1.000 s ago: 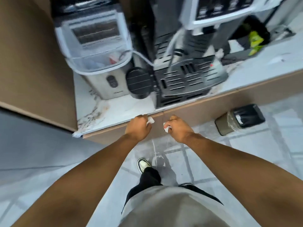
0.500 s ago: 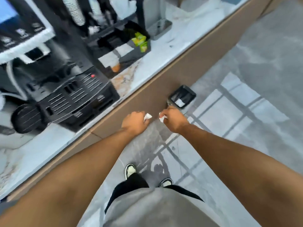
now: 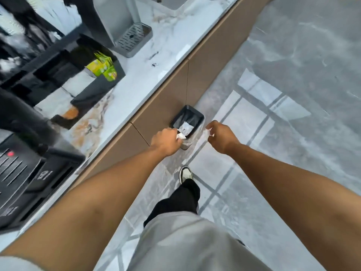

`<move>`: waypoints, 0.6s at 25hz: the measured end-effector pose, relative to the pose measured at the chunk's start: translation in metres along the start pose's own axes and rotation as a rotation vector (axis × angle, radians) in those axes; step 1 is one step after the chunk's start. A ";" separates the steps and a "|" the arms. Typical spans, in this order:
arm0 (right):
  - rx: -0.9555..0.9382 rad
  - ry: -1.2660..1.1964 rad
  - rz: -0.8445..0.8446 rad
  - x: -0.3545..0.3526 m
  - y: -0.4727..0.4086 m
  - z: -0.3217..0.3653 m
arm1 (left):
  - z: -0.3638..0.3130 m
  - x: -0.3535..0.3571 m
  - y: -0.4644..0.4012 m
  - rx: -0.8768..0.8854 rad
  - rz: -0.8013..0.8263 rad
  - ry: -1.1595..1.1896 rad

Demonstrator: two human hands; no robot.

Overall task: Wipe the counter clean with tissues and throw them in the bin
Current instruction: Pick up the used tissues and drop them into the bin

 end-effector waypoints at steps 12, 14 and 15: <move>0.049 0.074 0.231 -0.036 -0.193 -0.009 | 0.004 -0.002 -0.141 -0.284 0.099 0.143; 0.008 0.076 0.293 -0.026 -0.227 -0.009 | 0.004 0.002 -0.154 -0.360 0.080 0.182; -0.001 0.058 0.317 -0.020 -0.242 -0.010 | 0.004 0.007 -0.160 -0.398 0.065 0.205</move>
Point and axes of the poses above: each hand's wrist, its own y-axis away from the middle knuckle, its own x-axis out of the palm, z = x × y, the point moved 4 cm from there along -y, towards the middle knuckle, and after that the axes turned 8 degrees about -z, right-handed, at the moved point
